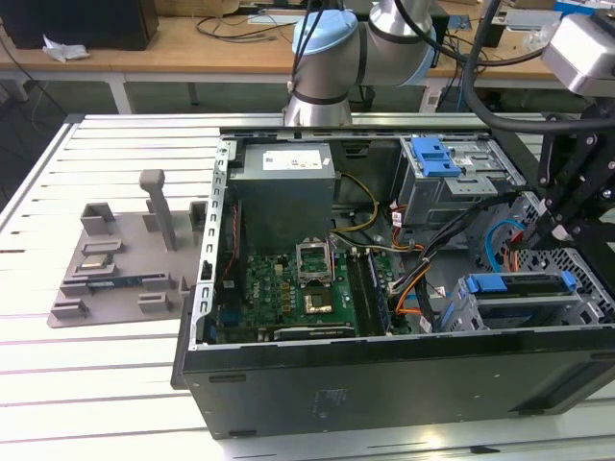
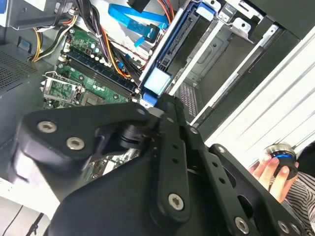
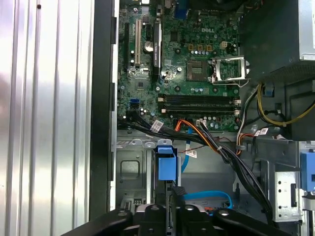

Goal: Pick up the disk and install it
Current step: 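Insert the disk into the insertion slot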

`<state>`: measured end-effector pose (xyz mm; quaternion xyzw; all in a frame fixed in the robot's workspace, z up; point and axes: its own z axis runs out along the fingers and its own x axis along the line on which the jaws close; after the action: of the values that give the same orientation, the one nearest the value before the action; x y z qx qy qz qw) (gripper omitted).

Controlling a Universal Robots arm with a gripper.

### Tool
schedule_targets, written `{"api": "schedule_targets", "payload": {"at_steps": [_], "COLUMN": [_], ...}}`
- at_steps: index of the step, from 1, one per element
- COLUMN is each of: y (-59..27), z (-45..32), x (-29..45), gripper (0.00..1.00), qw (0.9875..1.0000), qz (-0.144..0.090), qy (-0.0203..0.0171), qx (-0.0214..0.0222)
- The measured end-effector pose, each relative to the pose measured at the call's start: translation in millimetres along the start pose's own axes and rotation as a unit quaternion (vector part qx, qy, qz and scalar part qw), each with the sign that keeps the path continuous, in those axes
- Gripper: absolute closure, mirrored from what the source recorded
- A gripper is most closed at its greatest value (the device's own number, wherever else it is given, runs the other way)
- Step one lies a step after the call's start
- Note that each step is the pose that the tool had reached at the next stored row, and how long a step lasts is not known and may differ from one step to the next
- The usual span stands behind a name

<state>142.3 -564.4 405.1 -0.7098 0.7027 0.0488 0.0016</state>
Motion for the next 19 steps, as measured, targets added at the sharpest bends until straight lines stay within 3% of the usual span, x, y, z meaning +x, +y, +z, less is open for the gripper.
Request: {"api": "schedule_targets", "payload": {"at_steps": [2,10,16,19], "y": [0.0,-2.0,-26.3,-44.8], "z": [-0.1,-0.4,1.8,7.0], "x": [0.0,-0.7,-9.5,-11.2], "gripper": [0.89,0.89,0.89,0.89], "qw": [1.0000,1.0000,1.0000,1.0000], "qz": [0.000,0.000,0.000,0.000], "qy": [0.0000,0.0001,0.0008,0.0015], "qx": [0.0000,0.0000,-0.0011,-0.0035]}}
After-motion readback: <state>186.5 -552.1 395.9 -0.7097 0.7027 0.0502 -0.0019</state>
